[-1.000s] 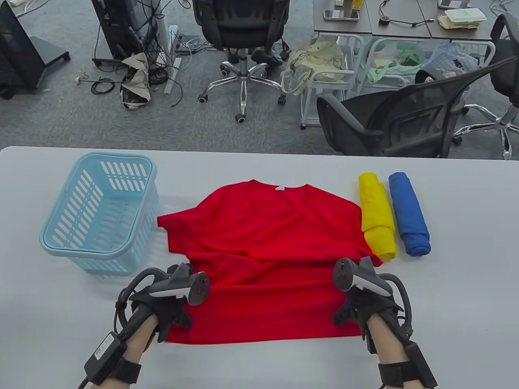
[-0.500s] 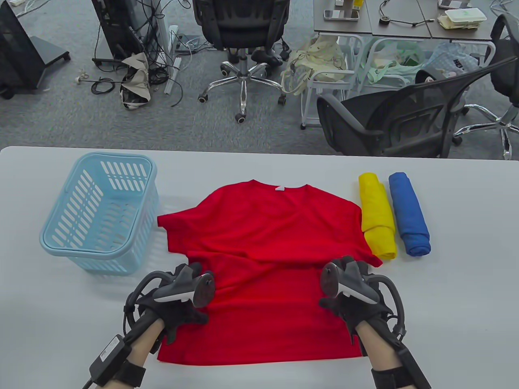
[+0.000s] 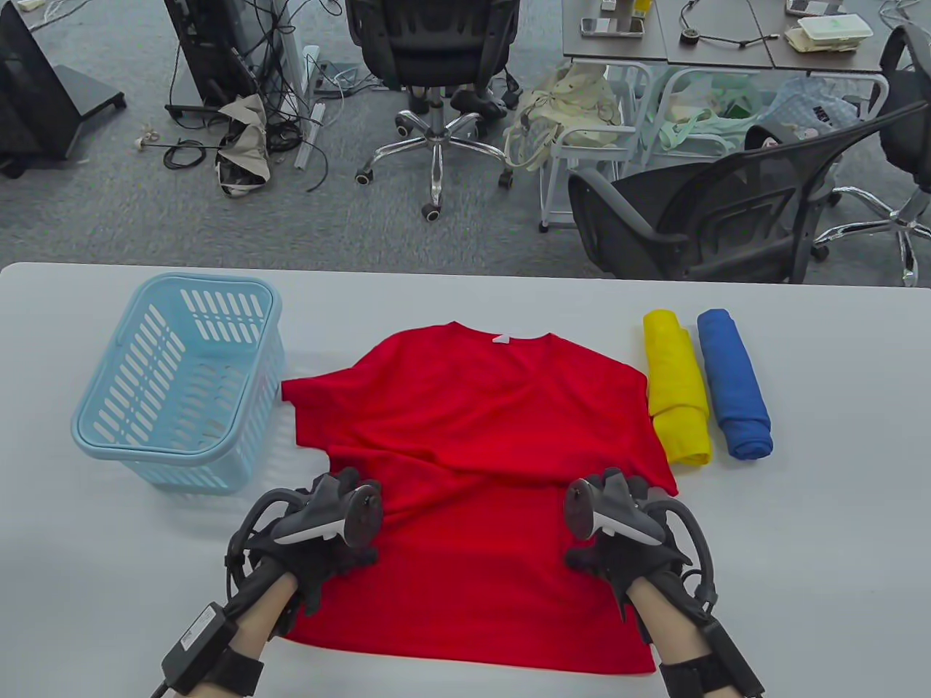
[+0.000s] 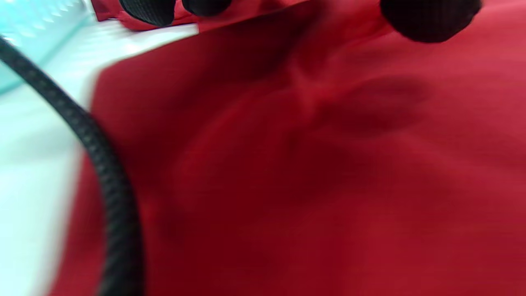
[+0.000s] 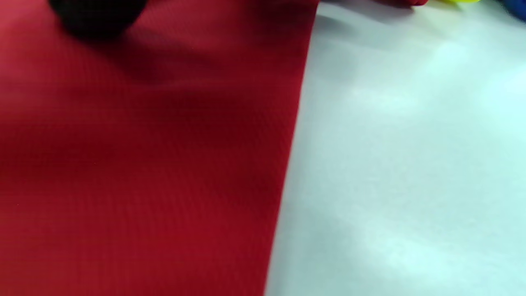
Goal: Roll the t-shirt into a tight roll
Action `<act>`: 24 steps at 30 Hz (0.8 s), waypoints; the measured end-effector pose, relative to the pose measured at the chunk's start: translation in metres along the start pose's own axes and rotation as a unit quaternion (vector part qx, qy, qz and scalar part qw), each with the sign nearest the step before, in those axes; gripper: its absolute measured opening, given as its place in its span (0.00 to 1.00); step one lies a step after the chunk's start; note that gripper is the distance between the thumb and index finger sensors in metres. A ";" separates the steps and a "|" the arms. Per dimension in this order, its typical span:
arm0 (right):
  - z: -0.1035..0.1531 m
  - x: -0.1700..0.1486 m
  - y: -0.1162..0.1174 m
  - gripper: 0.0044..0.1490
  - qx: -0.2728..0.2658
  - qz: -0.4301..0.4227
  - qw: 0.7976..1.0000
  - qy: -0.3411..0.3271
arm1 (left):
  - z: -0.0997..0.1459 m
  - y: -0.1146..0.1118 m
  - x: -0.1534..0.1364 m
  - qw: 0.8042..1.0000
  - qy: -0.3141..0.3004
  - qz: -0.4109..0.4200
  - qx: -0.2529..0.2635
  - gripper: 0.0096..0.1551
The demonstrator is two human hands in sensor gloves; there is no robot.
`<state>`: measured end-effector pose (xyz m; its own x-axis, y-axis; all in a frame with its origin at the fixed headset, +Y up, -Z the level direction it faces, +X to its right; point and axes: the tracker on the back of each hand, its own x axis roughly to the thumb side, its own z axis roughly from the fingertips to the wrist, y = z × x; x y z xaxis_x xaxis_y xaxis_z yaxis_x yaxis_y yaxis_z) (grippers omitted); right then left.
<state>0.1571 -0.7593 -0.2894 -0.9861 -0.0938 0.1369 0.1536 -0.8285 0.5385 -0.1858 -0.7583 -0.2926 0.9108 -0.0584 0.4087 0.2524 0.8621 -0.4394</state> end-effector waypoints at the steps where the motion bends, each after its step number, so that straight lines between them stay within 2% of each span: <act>1: 0.002 0.002 -0.001 0.73 -0.009 0.024 1.000 0.006 | -0.005 -0.004 0.008 1.000 -0.018 -0.020 -0.015 0.55; 4: 0.001 0.002 -0.003 0.70 -0.011 0.015 1.000 0.001 | -0.010 -0.006 0.017 0.995 -0.003 -0.077 -0.058 0.53; 6: 0.001 0.000 -0.008 0.66 -0.019 -0.007 1.000 -0.005 | -0.008 0.002 0.018 0.995 0.006 -0.094 -0.024 0.52; 10: -0.004 0.006 -0.032 0.53 -0.041 -0.064 0.996 -0.055 | -0.009 0.002 0.016 0.998 0.000 -0.042 0.035 0.52; 12: -0.011 0.015 -0.044 0.48 -0.036 -0.072 0.993 -0.081 | -0.012 -0.001 0.017 0.998 -0.005 -0.050 0.029 0.53; 16: -0.042 0.033 -0.064 0.43 -0.004 -0.069 0.993 -0.100 | -0.019 -0.011 0.016 0.997 -0.001 -0.059 -0.044 0.54; 21: -0.089 0.044 -0.073 0.41 0.049 -0.082 0.992 -0.081 | -0.015 -0.014 0.022 0.996 -0.001 -0.060 -0.062 0.57; 24: -0.111 0.043 -0.082 0.41 0.042 -0.095 0.993 -0.048 | -0.013 -0.017 0.020 0.997 -0.006 -0.044 -0.066 0.57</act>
<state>0.0948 -0.7569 -0.4203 -0.9881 0.1152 0.1023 -0.0254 -0.7768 0.6292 -0.1680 -0.7810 -0.2876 0.8794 -0.1254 0.4593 0.3735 0.7799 -0.5022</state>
